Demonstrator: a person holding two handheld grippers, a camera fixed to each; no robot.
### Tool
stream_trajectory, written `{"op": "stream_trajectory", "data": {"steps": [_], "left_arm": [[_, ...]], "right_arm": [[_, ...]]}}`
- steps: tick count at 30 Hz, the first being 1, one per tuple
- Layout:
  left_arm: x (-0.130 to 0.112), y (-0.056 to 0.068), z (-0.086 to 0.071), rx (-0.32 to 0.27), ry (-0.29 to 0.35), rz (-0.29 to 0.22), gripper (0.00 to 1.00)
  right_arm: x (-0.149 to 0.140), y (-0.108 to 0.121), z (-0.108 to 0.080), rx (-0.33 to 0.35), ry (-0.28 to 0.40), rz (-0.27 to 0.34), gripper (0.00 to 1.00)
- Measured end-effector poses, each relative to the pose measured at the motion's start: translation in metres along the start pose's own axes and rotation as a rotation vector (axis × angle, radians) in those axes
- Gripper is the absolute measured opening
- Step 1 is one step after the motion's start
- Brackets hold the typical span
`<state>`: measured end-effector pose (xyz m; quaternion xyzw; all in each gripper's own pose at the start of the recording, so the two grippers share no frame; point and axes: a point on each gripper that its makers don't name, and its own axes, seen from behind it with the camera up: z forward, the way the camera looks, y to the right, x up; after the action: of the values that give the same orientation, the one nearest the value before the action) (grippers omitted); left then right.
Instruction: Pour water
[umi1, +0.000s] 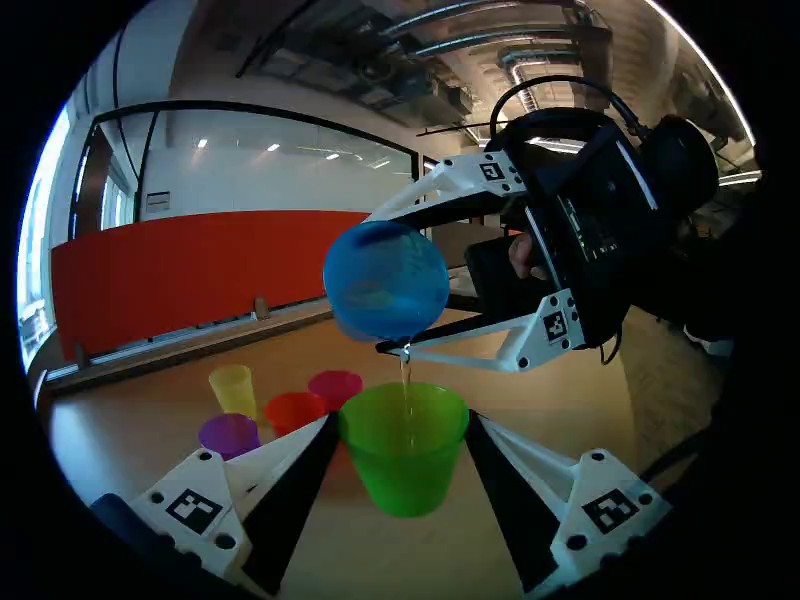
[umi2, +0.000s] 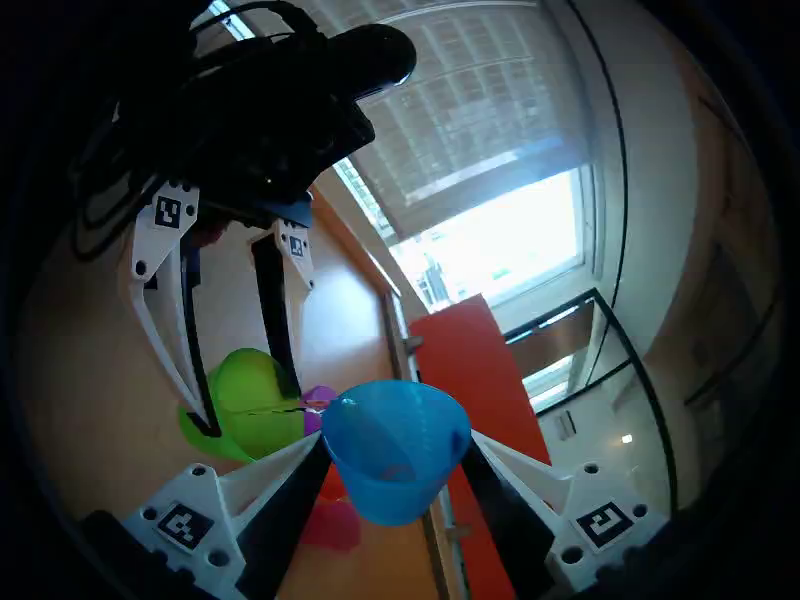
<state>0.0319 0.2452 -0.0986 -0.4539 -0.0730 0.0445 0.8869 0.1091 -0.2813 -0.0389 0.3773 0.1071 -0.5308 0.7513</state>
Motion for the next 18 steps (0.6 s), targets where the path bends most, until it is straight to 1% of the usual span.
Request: {"op": "stream_trajectory", "data": {"steps": [18], "left_arm": [[-0.0006,-0.0019,0.0000,0.002,0.000,0.000,0.90]], "right_arm": [[-0.0004,-0.0006,0.0008,-0.002,-0.001,-0.031,0.90]]}}
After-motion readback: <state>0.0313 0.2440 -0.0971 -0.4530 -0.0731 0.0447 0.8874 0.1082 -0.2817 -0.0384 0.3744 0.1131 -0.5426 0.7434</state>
